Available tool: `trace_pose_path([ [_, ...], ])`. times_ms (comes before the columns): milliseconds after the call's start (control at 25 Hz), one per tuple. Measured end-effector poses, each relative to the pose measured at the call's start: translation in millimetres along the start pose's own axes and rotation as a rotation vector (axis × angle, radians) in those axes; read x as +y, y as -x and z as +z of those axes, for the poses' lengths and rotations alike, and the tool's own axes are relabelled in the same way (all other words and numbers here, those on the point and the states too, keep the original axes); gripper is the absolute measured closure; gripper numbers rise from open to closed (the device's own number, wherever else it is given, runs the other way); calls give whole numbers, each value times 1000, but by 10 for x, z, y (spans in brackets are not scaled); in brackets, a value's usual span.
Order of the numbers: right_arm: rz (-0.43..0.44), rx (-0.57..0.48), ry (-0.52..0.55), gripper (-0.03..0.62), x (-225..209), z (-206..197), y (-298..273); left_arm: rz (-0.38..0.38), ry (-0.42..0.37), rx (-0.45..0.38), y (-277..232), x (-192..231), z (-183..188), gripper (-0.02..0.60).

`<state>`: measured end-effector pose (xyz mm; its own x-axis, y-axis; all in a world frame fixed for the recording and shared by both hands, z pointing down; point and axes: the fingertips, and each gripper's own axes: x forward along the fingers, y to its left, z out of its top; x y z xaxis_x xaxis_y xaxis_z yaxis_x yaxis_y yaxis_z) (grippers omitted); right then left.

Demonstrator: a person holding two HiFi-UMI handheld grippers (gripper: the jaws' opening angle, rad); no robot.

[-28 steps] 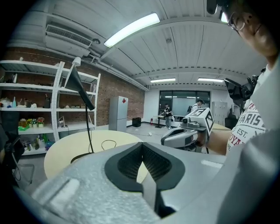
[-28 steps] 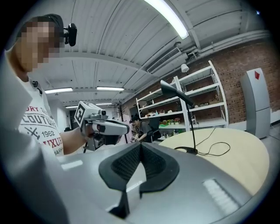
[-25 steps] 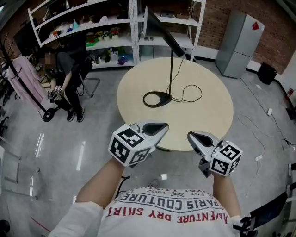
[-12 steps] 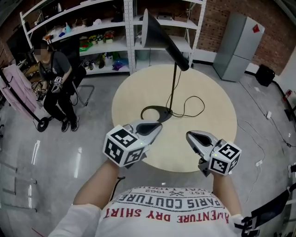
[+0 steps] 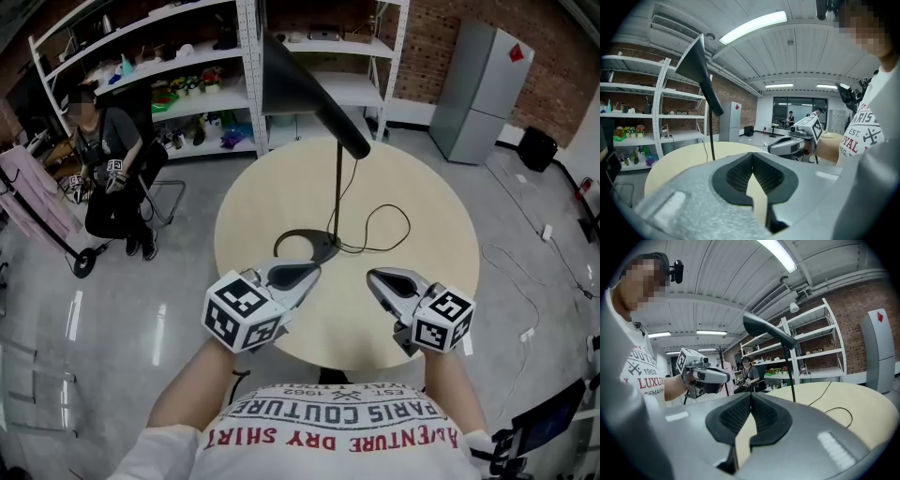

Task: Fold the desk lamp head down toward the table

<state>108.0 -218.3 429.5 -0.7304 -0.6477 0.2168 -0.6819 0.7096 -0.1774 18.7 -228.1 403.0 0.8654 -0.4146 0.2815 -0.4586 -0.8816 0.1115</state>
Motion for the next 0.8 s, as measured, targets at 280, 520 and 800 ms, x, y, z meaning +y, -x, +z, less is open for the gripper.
trace_pose_path([
  [280,-2,1,44,591,-572,196,-533,40,-2,23,12,270,38,578],
  [520,-9,34,151,531,-885,349,-958,117,19,0,110,563,122,578],
  [800,-64,96,223,467,-1305,337,-1503,167,52,-38,223,845,306,578],
])
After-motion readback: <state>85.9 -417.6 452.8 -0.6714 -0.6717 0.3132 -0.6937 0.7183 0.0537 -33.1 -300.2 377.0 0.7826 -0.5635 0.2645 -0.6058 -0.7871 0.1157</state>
